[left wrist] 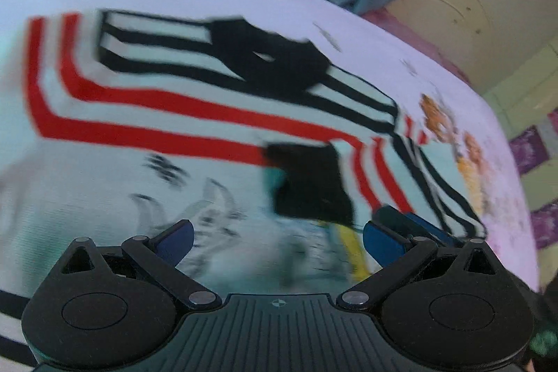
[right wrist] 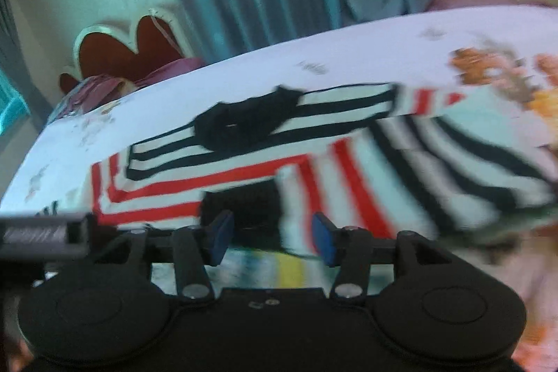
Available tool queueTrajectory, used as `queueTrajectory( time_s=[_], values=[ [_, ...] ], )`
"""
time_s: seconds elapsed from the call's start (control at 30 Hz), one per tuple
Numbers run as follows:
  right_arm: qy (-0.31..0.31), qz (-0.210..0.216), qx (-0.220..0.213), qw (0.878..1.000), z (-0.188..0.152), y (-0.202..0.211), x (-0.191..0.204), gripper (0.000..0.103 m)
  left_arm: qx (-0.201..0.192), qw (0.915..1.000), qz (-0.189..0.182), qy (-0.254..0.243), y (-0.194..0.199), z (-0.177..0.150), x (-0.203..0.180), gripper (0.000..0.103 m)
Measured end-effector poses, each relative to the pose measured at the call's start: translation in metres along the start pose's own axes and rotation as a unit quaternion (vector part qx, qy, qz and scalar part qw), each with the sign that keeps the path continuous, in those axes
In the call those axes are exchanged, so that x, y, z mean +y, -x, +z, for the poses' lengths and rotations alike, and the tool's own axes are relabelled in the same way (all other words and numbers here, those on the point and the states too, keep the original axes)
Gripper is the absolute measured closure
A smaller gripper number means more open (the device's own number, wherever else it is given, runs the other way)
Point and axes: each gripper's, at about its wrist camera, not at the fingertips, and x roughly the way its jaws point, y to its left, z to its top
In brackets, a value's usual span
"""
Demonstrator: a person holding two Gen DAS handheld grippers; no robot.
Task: Fold small clothes
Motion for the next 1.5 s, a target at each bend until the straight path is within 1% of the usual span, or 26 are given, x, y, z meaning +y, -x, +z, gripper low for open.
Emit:
queueTrajectory(
  time_s=[0.07,0.13,0.2,0.23,0.27,0.33,0.4,0.43,0.47,0.53,0.6,0.63,0.73,0.8,0.83,0.87,0.93,1.03,1.1,1.2,1.27,1.33,1.37,1.43,1.5],
  values=[
    [0.004,-0.018,-0.011,1.0,-0.006,0.02,-0.016,0.053,0.004,1.0,-0.003,-0.002,-0.011,-0.002,-0.008,0.001],
    [0.007,-0.042,-0.017,0.999,-0.012,0.031,-0.03,0.053,0.001,1.0,-0.005,0.001,-0.018,-0.004,-0.013,0.001],
    [0.009,-0.065,-0.023,0.998,-0.018,0.042,-0.045,0.052,-0.015,0.9999,-0.006,0.002,-0.024,-0.004,-0.016,0.016],
    [0.011,-0.078,-0.025,0.997,-0.021,0.046,-0.051,0.051,-0.016,0.9998,-0.01,0.002,-0.028,-0.003,-0.015,0.026],
    [0.009,-0.091,-0.026,0.995,-0.024,0.049,-0.058,0.05,-0.016,0.9998,-0.007,0.004,-0.031,-0.002,-0.015,0.027],
    [-0.003,-0.109,-0.024,0.994,-0.028,0.051,-0.072,0.05,-0.03,0.9995,0.0,-0.003,-0.035,-0.002,-0.018,0.03],
    [-0.018,-0.125,-0.019,0.992,-0.031,0.05,-0.086,0.05,-0.041,0.999,0.009,-0.014,-0.039,-0.001,-0.02,0.037],
    [-0.024,-0.131,-0.017,0.991,-0.032,0.049,-0.091,0.05,-0.045,0.9987,0.013,-0.02,-0.04,-0.001,-0.02,0.049],
    [-0.028,-0.137,-0.015,0.99,-0.032,0.047,-0.096,0.05,-0.058,0.9979,0.007,-0.027,-0.041,-0.001,-0.021,0.068],
    [-0.034,-0.142,-0.013,0.989,-0.032,0.043,-0.103,0.049,-0.056,0.9982,0.007,-0.019,-0.046,-0.001,-0.017,0.087],
    [-0.039,-0.145,-0.009,0.989,-0.03,0.037,-0.109,0.048,-0.062,0.998,0.004,-0.013,-0.046,0.001,-0.016,0.094],
    [-0.042,-0.144,-0.008,0.989,-0.029,0.034,-0.111,0.048,-0.066,0.9977,0.0,-0.012,-0.043,0.002,-0.017,0.095],
    [-0.042,-0.142,-0.01,0.989,-0.025,0.026,-0.111,0.048,-0.107,0.994,-0.018,-0.013,-0.023,0.012,-0.023,0.096],
    [-0.043,-0.132,-0.012,0.99,-0.021,0.021,-0.109,0.053,-0.139,0.9897,-0.034,-0.011,-0.004,0.022,-0.027,0.096],
    [-0.042,-0.129,-0.011,0.991,-0.019,0.017,-0.107,0.06,-0.152,0.9875,-0.038,-0.017,0.005,0.027,-0.03,0.096],
    [-0.039,-0.127,-0.009,0.991,-0.017,0.013,-0.105,0.064,-0.166,0.9851,-0.04,-0.024,0.014,0.032,-0.031,0.096],
    [-0.032,-0.124,-0.005,0.992,-0.014,0.006,-0.101,0.08,-0.193,0.9798,-0.037,-0.034,0.031,0.039,-0.031,0.096],
    [-0.02,-0.134,-0.005,0.991,-0.012,0.001,-0.096,0.085,-0.222,0.9744,-0.013,-0.035,0.046,0.041,-0.016,0.096],
    [-0.016,-0.134,-0.007,0.991,-0.012,0.002,-0.095,0.087,-0.221,0.9748,0.009,-0.027,0.048,0.042,0.002,0.096],
    [-0.013,-0.13,-0.007,0.991,-0.012,0.004,-0.096,0.087,-0.212,0.9766,0.038,0.0,0.044,0.038,0.029,0.096],
    [-0.009,-0.125,-0.006,0.992,-0.011,0.006,-0.095,0.087,-0.2,0.9783,0.052,0.01,0.038,0.034,0.043,0.096],
    [0.002,-0.128,-0.005,0.992,-0.011,0.006,-0.092,0.087,-0.19,0.9794,0.067,0.012,0.028,0.027,0.051,0.096],
    [0.004,-0.127,-0.001,0.992,-0.012,0.005,-0.091,0.087,-0.192,0.9789,0.067,0.017,0.023,0.025,0.055,0.096],
    [-0.001,-0.121,0.001,0.993,-0.012,0.005,-0.091,0.088,-0.181,0.9801,0.079,0.022,0.009,0.02,0.062,0.096],
    [-0.005,-0.112,-0.006,0.994,-0.012,0.01,-0.09,0.089,-0.17,0.9812,0.088,0.023,0.001,0.012,0.068,0.096]
  ],
)
